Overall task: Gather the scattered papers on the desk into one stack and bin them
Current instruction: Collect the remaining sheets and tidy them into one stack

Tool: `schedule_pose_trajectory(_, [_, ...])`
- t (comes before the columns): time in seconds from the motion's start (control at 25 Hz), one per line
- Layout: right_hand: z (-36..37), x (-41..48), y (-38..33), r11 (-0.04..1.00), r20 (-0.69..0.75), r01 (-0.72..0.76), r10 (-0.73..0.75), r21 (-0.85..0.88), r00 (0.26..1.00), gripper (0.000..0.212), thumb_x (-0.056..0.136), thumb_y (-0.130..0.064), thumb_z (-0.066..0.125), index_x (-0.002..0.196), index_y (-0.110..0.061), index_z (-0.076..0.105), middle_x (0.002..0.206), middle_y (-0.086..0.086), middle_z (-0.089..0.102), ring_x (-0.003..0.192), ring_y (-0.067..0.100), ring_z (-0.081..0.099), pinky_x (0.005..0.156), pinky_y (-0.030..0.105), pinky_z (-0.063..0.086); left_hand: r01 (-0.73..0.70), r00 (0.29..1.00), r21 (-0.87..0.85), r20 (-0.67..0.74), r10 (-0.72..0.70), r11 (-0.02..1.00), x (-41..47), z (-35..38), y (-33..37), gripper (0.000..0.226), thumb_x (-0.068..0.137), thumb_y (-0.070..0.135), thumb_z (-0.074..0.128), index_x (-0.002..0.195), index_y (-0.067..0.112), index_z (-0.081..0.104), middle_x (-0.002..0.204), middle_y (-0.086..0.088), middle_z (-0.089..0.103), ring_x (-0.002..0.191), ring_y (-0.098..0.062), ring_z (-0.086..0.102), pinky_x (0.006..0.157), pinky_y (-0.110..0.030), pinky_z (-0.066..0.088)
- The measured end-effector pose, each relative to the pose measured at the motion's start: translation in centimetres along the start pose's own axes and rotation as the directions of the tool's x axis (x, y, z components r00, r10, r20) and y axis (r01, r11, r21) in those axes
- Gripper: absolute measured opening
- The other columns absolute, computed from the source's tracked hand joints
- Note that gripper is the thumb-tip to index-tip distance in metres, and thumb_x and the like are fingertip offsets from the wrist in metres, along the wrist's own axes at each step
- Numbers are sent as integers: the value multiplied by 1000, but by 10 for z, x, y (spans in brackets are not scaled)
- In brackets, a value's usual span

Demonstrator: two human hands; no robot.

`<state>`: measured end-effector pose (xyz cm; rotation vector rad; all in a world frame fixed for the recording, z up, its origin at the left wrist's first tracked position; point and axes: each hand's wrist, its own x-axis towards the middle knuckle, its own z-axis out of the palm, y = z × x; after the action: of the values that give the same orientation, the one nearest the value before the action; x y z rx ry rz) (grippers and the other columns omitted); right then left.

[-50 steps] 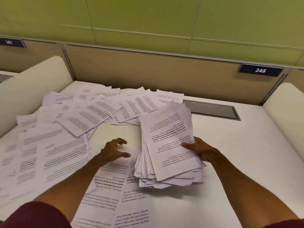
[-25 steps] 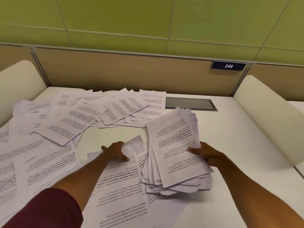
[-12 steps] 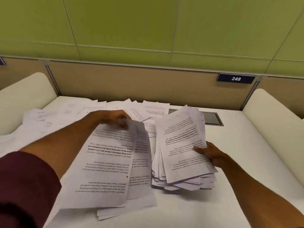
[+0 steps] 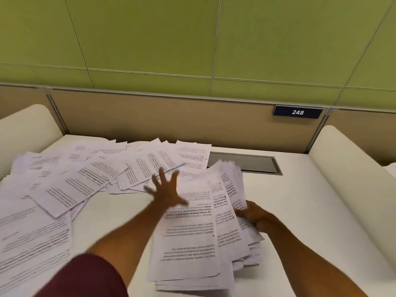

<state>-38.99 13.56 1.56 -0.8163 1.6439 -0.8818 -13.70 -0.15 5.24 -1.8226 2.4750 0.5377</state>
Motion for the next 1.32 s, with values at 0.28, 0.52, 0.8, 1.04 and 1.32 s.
schedule_pose_trajectory(0.28, [-4, 2, 5, 976, 211, -116, 76, 184, 974, 48, 93, -46, 55, 124, -10, 58, 116, 17, 71, 99, 39, 70, 81, 48, 60, 102, 965, -81, 252, -78, 992, -26, 90, 15, 103, 63, 79, 60, 147, 51, 8, 159, -8, -18, 145, -40, -13, 110, -67, -1])
schedule_pose_trajectory(0.52, [-8, -1, 13, 997, 239, 76, -82, 32, 967, 55, 81, 2, 72, 131, 1, 49, 123, 20, 66, 108, 41, 66, 93, 61, 50, 48, 999, -350, 2, -51, 936, -25, 88, 43, 67, 91, 44, 55, 148, 34, 21, 158, -14, 9, 143, -34, 18, 112, -51, 27])
schedule_pose_trajectory(0.8, [-7, 3, -13, 977, 231, 158, -188, 143, 955, 47, 84, -9, 72, 128, -4, 56, 123, 21, 67, 107, 43, 66, 89, 56, 54, 342, 936, -937, 346, 62, 73, 5, 27, -18, 74, 72, 42, 77, 133, 8, 52, 127, -14, 62, 110, -31, 64, 89, -39, 52])
schedule_pose_trajectory(1.04, [67, 54, -63, 989, 149, 129, -137, 67, 979, 41, 83, -30, 74, 118, -10, 62, 118, 12, 71, 97, 31, 73, 75, 38, 59, 348, 921, -935, 353, 162, 64, 29, 4, -90, 37, 87, 3, 58, 124, 2, 58, 99, -17, 74, 82, -34, 73, 65, -43, 60])
schedule_pose_trajectory(1.32, [128, 128, -88, 886, -552, -301, 63, -352, 831, 83, 80, -55, 70, 134, 1, 40, 139, 19, 47, 131, 35, 44, 105, 43, 41, 219, 975, -974, 221, 27, 64, 73, -42, -232, 39, 90, 1, 57, 128, 3, 55, 122, -21, 63, 90, -32, 71, 69, -46, 60])
